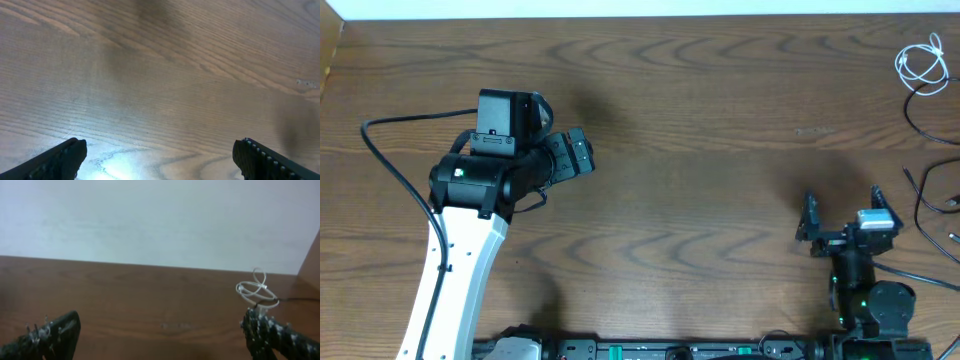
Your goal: Untangle cables
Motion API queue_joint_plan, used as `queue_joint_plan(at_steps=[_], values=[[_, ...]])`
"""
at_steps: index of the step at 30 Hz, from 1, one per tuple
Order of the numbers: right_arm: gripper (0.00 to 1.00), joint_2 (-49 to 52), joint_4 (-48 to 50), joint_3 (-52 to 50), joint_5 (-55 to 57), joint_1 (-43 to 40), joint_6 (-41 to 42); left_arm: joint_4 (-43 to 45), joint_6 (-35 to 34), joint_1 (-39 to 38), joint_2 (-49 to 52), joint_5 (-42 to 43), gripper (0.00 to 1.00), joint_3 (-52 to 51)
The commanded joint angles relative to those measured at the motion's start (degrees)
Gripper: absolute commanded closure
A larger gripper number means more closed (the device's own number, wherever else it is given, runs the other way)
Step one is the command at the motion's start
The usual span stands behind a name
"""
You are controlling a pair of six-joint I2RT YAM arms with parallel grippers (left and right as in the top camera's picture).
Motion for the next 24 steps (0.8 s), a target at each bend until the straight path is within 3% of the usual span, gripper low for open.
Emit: queue_joint_plan(at_steps=[1, 5, 24], values=[[0.01, -2.3, 0.5, -2.8, 0.7, 0.4, 1.9, -0.2, -0.1, -0.2, 0.1, -0.4, 0.02, 0.2], [0.01, -4.7, -7.5, -3.0, 0.7, 0.4, 2.1, -0.2, -0.1, -0.2, 0.1, -0.4, 0.02, 0.2], [0.01, -4.6, -7.3, -3.0, 0.7, 0.3, 2.3, -0.2, -0.1, -0.2, 0.1, -0.3, 0.02, 0.2]])
